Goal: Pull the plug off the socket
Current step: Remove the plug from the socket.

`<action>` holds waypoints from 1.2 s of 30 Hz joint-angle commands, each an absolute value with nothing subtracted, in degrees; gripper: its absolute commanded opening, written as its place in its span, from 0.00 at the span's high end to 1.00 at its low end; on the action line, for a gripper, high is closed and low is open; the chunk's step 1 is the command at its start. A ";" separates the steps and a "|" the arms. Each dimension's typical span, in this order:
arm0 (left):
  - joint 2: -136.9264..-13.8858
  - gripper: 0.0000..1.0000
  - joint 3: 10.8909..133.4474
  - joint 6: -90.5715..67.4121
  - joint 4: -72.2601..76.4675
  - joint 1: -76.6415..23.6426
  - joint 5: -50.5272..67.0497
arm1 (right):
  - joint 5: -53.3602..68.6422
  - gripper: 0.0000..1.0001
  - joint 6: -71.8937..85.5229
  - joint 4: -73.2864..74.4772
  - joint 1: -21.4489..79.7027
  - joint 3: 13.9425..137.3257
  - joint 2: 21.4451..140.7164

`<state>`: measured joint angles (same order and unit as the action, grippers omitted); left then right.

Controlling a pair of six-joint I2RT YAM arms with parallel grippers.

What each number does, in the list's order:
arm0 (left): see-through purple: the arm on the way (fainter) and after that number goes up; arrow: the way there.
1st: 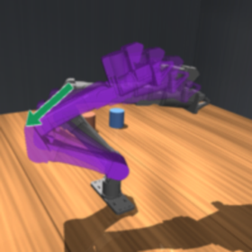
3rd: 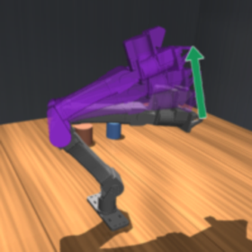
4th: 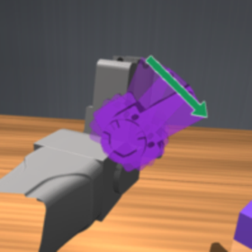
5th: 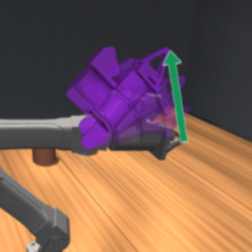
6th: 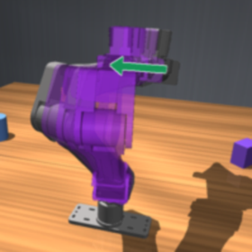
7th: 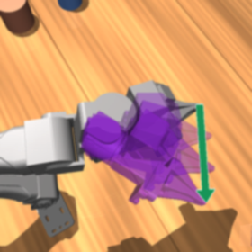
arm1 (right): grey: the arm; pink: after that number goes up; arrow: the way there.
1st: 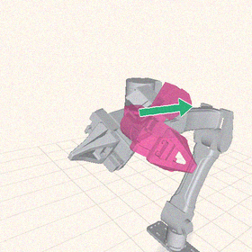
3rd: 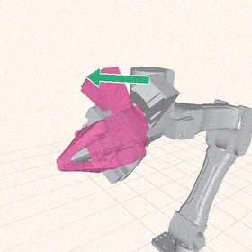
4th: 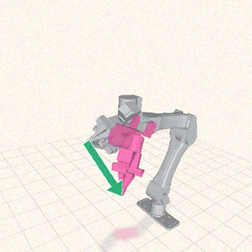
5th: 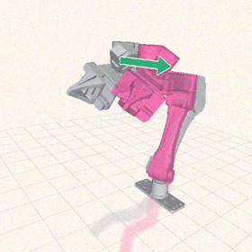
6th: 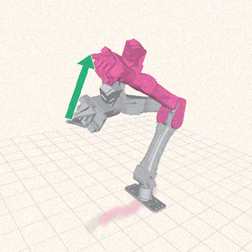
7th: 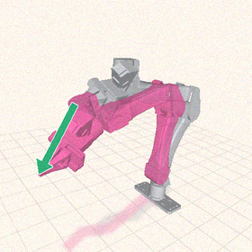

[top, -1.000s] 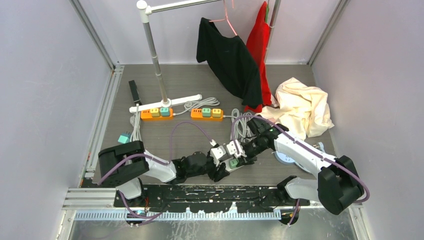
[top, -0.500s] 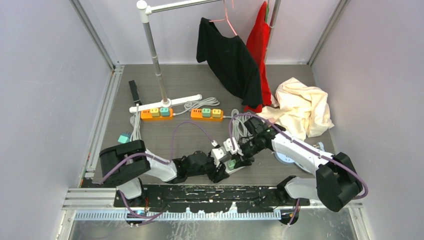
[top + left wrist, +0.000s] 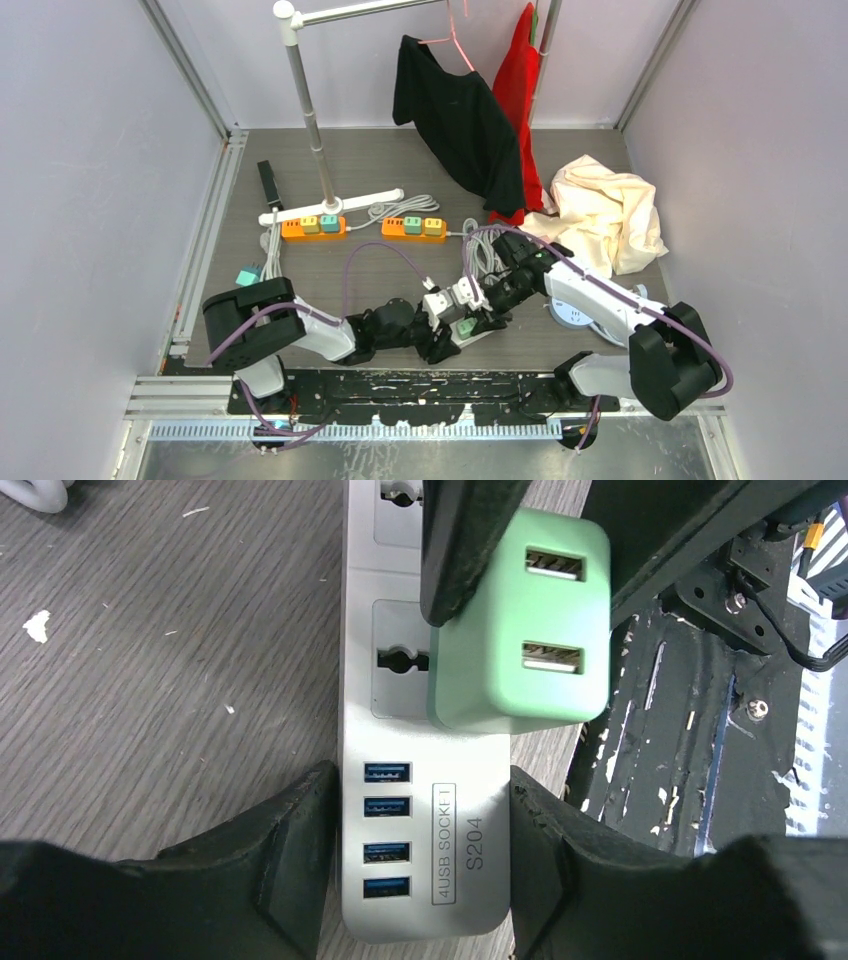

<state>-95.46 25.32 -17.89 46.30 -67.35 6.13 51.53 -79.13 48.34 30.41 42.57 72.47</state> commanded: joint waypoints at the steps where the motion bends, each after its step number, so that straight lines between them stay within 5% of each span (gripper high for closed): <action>1: -97.77 1.00 24.60 -19.50 39.26 -66.39 5.64 | 53.25 0.99 -59.53 35.75 30.69 43.72 71.24; 11: -97.19 1.00 24.20 -20.22 38.39 -65.17 7.11 | 54.88 0.99 -100.22 64.55 25.63 42.94 71.39; 19: -98.70 1.00 25.70 -21.02 37.63 -65.04 7.98 | 59.10 0.99 -75.12 49.65 31.57 46.65 72.41; 31: -92.95 0.99 25.27 -18.63 30.96 -64.25 1.36 | 60.07 0.99 -99.78 87.53 11.34 57.87 78.04; 32: -91.94 0.96 25.64 -18.43 29.21 -64.26 0.02 | 60.43 0.99 -100.65 89.34 10.59 58.77 79.43; 36: -86.81 0.53 25.09 -18.05 23.86 -64.25 -5.35 | 60.92 0.99 -100.48 90.30 9.41 60.03 81.39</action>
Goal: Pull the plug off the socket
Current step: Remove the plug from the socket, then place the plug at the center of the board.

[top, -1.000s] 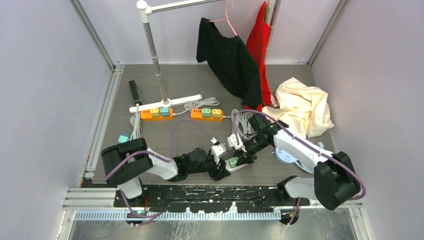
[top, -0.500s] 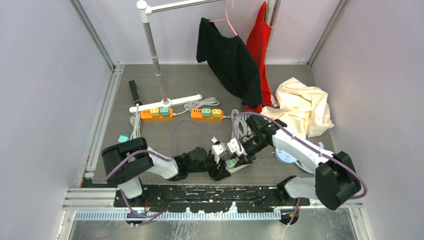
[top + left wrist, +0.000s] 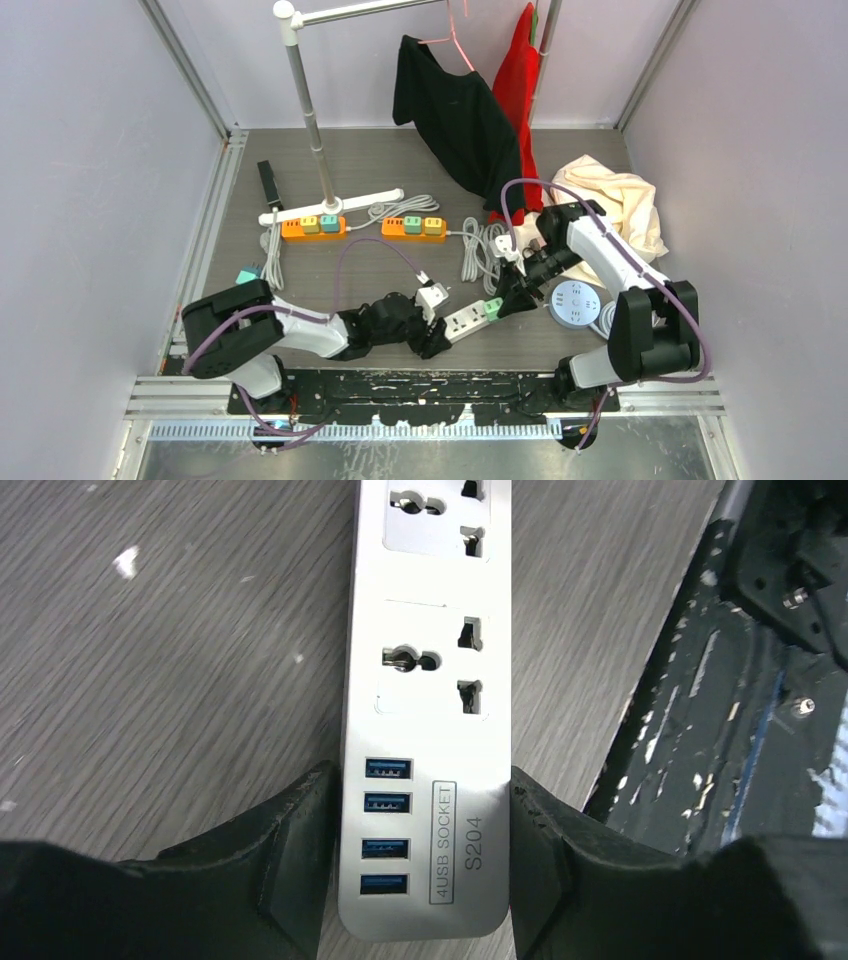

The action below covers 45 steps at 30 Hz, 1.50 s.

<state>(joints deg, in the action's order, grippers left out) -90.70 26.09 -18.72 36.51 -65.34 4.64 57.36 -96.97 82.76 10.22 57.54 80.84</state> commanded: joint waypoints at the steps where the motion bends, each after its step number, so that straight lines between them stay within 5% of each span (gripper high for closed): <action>1: -85.36 0.46 24.67 -17.94 23.05 -64.25 -6.21 | 60.65 0.99 -97.56 88.15 9.41 59.84 80.89; 5: -78.80 0.24 23.66 -18.05 20.02 -64.26 -7.93 | 58.20 0.99 -78.07 73.15 9.34 57.63 76.23; 10: -70.49 0.19 23.61 -17.89 17.79 -64.25 -3.83 | 56.37 0.98 -65.68 64.75 9.35 56.55 72.64; 24: -55.08 0.21 21.63 -26.87 30.15 -64.25 9.97 | 64.51 0.97 -83.42 81.25 9.39 59.37 76.57; 38: -75.33 0.25 34.11 -33.31 39.60 -64.79 11.81 | 71.09 0.97 -83.22 91.22 11.36 64.07 81.19; 45: -79.72 0.38 37.48 -34.00 38.83 -64.82 10.64 | 71.75 0.97 -84.58 93.69 12.33 65.10 83.10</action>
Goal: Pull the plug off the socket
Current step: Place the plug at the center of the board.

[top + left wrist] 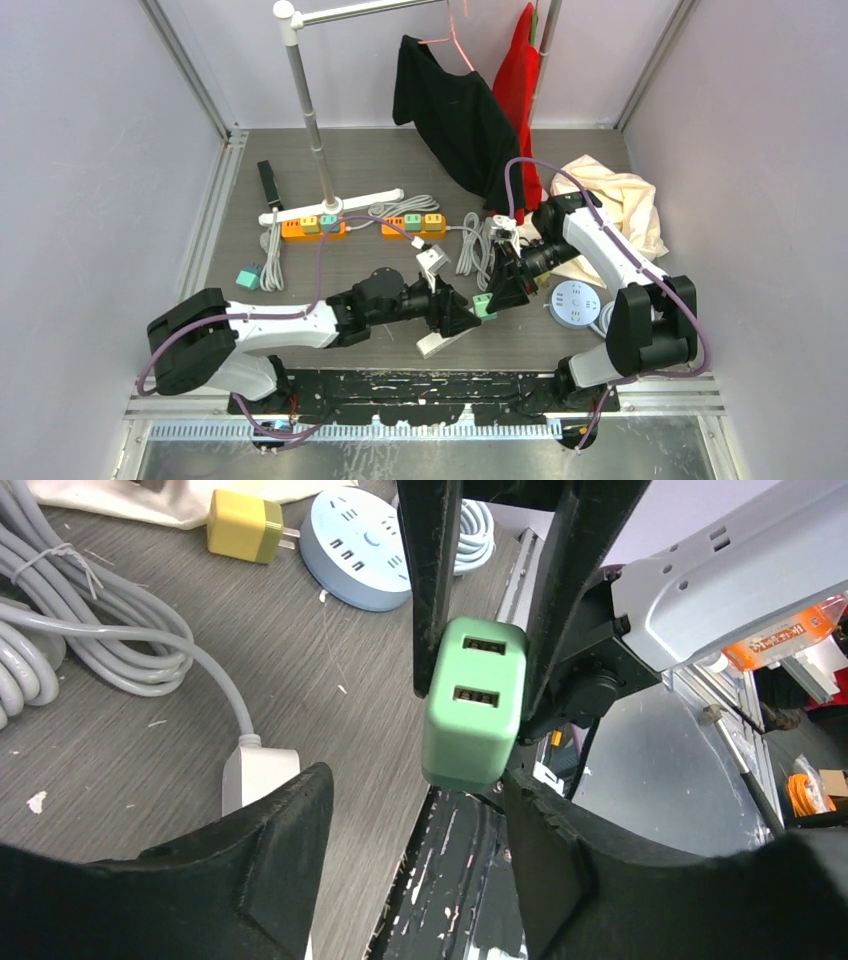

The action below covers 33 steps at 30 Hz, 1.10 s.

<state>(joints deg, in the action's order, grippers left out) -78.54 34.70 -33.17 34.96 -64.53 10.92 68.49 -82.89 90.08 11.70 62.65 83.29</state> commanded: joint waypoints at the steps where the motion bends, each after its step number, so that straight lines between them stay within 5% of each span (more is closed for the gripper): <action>1: -80.18 0.39 37.79 -34.09 38.79 -64.78 10.83 | 71.89 0.97 -84.55 93.65 12.37 65.08 83.14; 12: -83.87 0.55 39.45 -35.93 43.85 -64.78 15.62 | 71.69 0.96 -84.58 93.43 13.00 64.96 83.58; 15: -83.88 0.67 39.36 -35.99 44.01 -64.79 15.83 | 71.49 0.94 -84.58 93.25 13.22 64.87 83.71; 19: -83.76 0.98 39.15 -35.58 43.88 -64.75 16.12 | 71.18 0.89 -84.77 93.30 13.49 64.84 83.78; 21: -83.48 1.00 38.68 -35.31 43.72 -64.70 16.02 | 71.08 0.84 -85.09 93.34 13.47 64.78 83.61; 23: -83.08 1.00 37.86 -34.82 43.70 -64.72 15.87 | 70.99 0.73 -86.11 93.83 13.49 64.71 83.43; 27: -81.00 1.00 34.79 -33.76 41.62 -64.70 14.15 | 69.99 0.33 -90.63 96.23 13.25 65.33 82.84; 31: -76.39 1.00 30.83 -33.35 35.94 -64.41 9.82 | 68.73 0.04 -90.54 95.37 10.80 65.76 81.31; 33: -73.49 1.00 27.55 -34.02 32.76 -63.85 6.51 | 68.07 0.00 -88.57 93.23 9.12 65.16 80.03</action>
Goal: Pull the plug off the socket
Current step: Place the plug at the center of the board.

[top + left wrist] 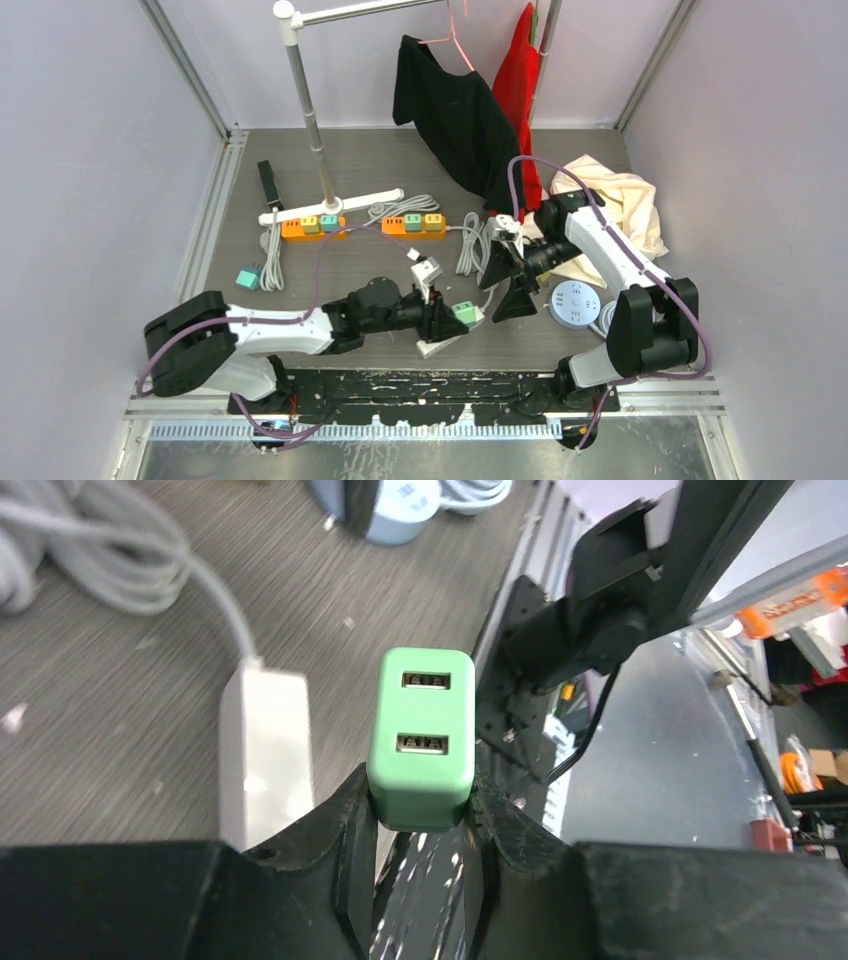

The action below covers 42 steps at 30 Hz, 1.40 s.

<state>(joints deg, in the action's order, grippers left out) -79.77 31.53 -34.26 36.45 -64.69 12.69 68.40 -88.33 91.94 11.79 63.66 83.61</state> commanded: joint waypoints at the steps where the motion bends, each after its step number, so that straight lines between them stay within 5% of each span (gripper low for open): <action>1: -70.71 1.00 24.90 -34.37 30.80 -63.36 4.58 | 67.42 0.00 -85.45 90.70 8.53 64.64 79.16; 9: -45.11 1.00 20.00 -39.08 -2.79 -45.16 -4.00 | 57.57 0.00 -47.80 55.72 7.91 56.33 69.08; 15: -33.19 1.00 21.86 -36.60 -17.30 -28.18 0.45 | 55.36 0.00 -44.02 53.52 7.92 56.03 67.86; 26: -36.59 1.00 28.77 -40.24 -20.25 -20.68 -2.73 | 54.07 0.00 -42.41 52.12 7.98 55.49 66.62; 37: -44.03 1.00 38.44 -51.38 -15.99 3.69 23.83 | 53.43 0.00 -41.41 51.26 8.00 55.11 64.86; 42: -49.14 1.00 44.55 -48.50 -25.00 7.69 17.61 | 53.36 0.00 -41.31 51.33 8.07 55.11 64.32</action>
<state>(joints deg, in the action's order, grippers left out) -47.24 39.62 -47.88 -21.39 5.41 16.93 52.80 -42.11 52.90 7.88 55.27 66.04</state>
